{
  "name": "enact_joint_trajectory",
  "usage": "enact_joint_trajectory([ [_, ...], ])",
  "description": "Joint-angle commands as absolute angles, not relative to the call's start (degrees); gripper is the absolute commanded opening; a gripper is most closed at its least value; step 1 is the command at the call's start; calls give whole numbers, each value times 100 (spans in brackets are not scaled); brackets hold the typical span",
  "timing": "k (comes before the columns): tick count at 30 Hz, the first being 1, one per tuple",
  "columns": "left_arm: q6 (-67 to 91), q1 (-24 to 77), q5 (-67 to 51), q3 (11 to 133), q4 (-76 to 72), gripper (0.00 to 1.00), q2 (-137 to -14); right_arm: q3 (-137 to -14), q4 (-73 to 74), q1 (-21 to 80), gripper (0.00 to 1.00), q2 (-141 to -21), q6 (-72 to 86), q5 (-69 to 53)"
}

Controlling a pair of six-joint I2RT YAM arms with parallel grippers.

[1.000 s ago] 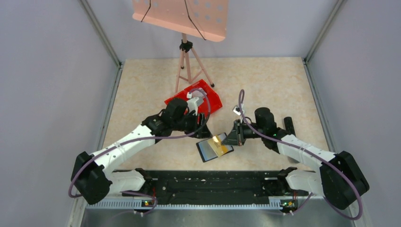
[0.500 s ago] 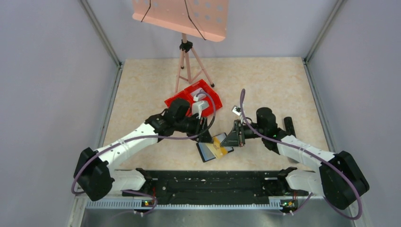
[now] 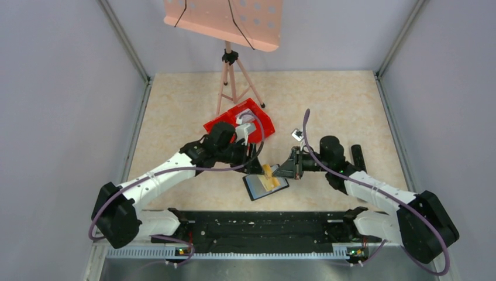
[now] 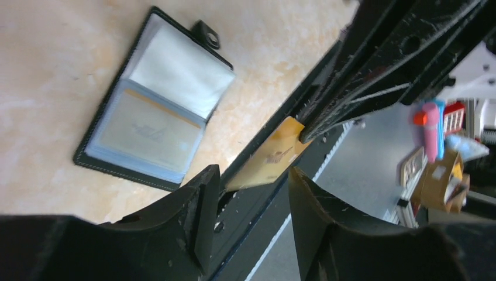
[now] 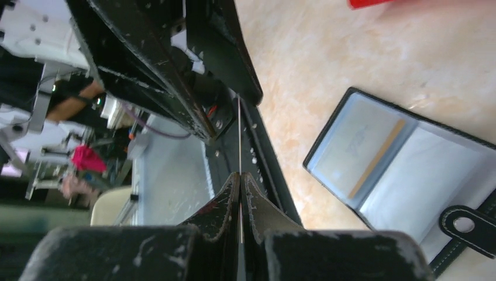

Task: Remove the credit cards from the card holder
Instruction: Place the credit card in the storage box.

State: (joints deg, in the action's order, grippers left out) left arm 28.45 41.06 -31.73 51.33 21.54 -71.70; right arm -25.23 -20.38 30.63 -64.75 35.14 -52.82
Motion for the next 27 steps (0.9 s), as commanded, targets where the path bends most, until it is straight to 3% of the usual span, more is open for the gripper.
enact_joint_trajectory([
  [1,3771,3946,-2053,4975,1745,55,-6597,-2018,-3611,3104,0,-5957,5014,-3948],
  [9,5683,3902,-2314,3602,-1204,60,-6302,-1551,-4329,3510,0,-5081,6249,-1967],
  [15,5821,3911,-3388,3955,-1751,52,-7022,-1314,-4509,3628,0,-4840,6453,-1564],
  [22,5896,3911,-3585,3903,-2223,49,-7098,-1051,-4570,3631,0,-4781,6482,-1587],
  [25,5914,3911,-3636,3845,-2338,39,-7123,-1057,-4557,3634,0,-4794,6438,-1654],
  [27,5955,3911,-3723,3774,-2521,24,-7136,-1107,-4523,3630,0,-4836,6348,-1791],
])
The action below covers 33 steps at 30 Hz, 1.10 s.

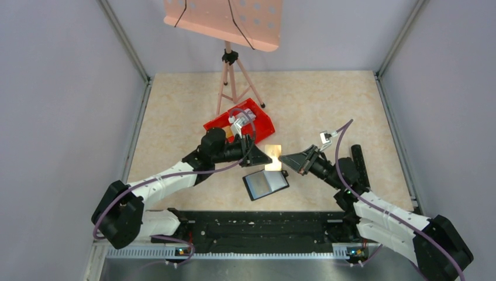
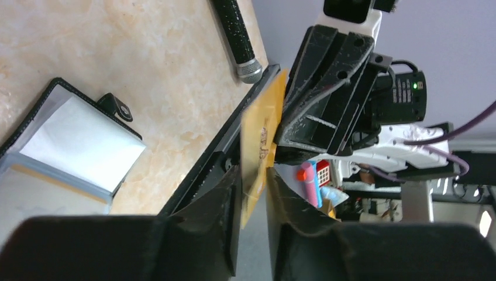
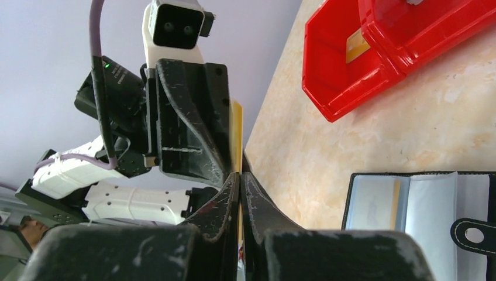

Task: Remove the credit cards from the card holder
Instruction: Place the credit card in the storage box.

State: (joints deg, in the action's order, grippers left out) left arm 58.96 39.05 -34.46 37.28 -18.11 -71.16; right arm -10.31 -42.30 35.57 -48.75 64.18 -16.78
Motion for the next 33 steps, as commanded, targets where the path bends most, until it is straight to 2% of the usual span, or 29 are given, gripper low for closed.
enact_joint_trajectory([
  [1,5946,3903,-3739,3763,-2560,16,-7140,-1157,-4474,3634,0,-4864,6243,-1938],
  [2,5912,3898,-3794,3759,-2557,7,-7133,-1242,-4353,3619,0,-4889,6060,-2125],
  [3,5862,3888,-3855,3755,-2516,1,-7115,-1392,-4116,3621,5,-4907,5772,-2368],
  [8,5291,3828,-4269,3842,-1849,0,-6917,-2170,-2208,3321,39,-4805,4233,-3088],
  [10,4944,3823,-4553,3964,-1358,0,-6878,-2281,-1921,2994,47,-4628,4014,-3464],
  [12,4603,3825,-4780,4081,-873,0,-6860,-2431,-1702,2733,50,-4581,3776,-3915],
  [17,4187,3834,-5216,4187,-362,0,-6754,-3019,-1093,2637,52,-5050,3115,-4839],
  [23,3760,3832,-5399,4452,262,0,-6820,-3067,-1715,2647,52,-5617,3363,-5933],
  [33,3633,3832,-5710,4528,186,0,-7129,-2979,-2337,2688,47,-5908,3629,-6058],
])
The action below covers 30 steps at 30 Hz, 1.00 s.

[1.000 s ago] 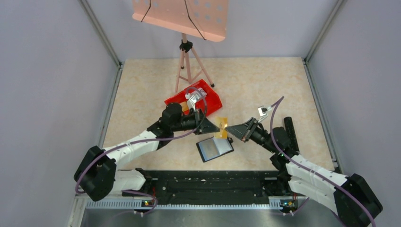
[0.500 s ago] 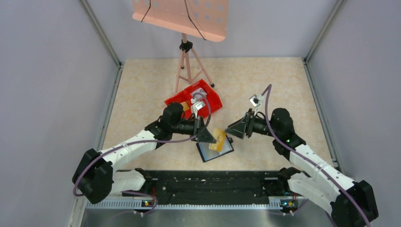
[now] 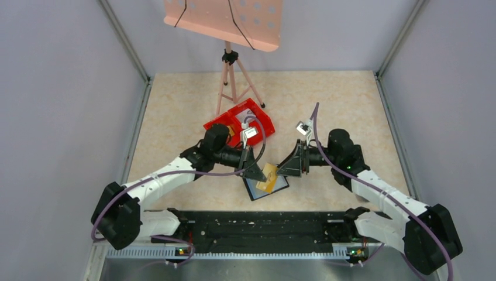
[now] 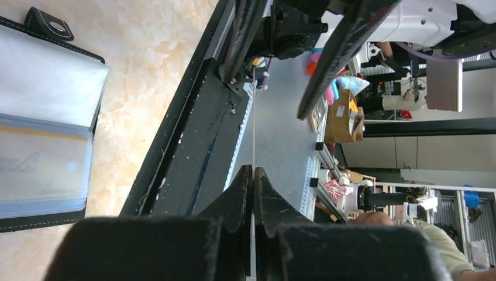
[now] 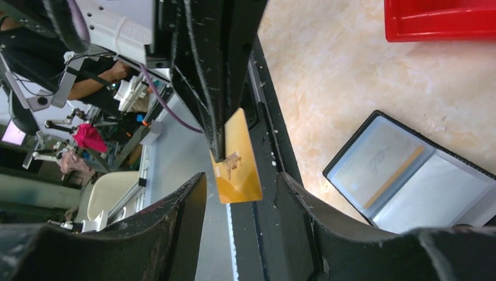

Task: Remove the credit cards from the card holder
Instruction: Place the credit card in the storage box.

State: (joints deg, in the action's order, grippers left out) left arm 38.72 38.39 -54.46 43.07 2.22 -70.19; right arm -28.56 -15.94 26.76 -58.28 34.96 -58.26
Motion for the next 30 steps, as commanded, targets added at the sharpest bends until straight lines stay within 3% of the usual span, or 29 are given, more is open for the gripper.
enact_joint_trajectory([
  [1,3631,3832,-5705,4534,186,0,-7140,-2961,-2451,2700,46,-5949,3691,-6079],
  [3,3601,3832,-5687,4556,208,0,-7161,-2924,-2651,2736,41,-6013,3784,-6086],
  [7,3597,3832,-5618,4602,245,0,-7198,-2847,-3000,2785,18,-6109,3959,-6085],
  [14,3526,3832,-5687,4716,257,0,-7238,-2780,-3264,2803,15,-6295,4049,-6289],
  [18,3465,3824,-5573,4787,367,0,-7220,-2742,-3351,2812,0,-6289,4080,-6278],
  [22,3490,3750,-5300,4849,565,2,-7181,-2701,-3477,2808,0,-6155,4267,-6070],
  [30,4336,2933,-5126,4321,-99,47,-6667,-2470,-3968,2792,0,-6011,5010,-5108],
])
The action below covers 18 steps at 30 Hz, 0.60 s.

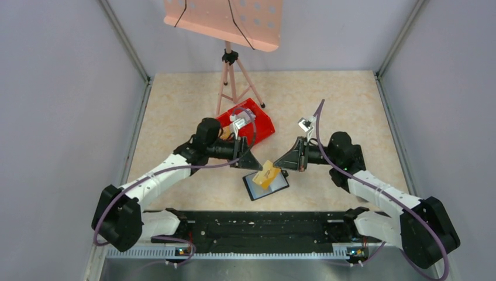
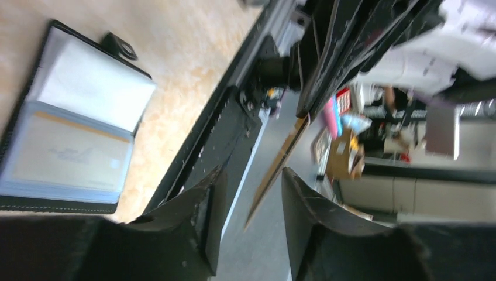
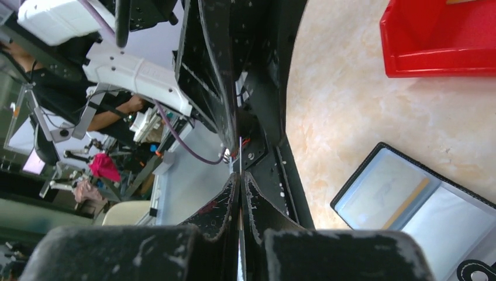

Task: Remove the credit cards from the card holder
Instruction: Place the credit card in the storage box.

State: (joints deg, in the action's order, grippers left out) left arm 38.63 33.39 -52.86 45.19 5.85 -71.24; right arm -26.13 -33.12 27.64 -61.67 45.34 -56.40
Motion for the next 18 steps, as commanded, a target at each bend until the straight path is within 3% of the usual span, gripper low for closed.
enact_joint_trajectory([
  [1,4442,2823,-5113,4228,-238,50,-6564,-2408,-4145,2787,0,-6004,5157,-4992],
  [12,5201,2661,-4749,3359,-1544,61,-6057,-1679,-5422,2764,0,-5770,6485,-3422],
  [18,5540,2707,-4644,3166,-2245,61,-6170,-1553,-5882,2768,0,-5887,6931,-3033],
])
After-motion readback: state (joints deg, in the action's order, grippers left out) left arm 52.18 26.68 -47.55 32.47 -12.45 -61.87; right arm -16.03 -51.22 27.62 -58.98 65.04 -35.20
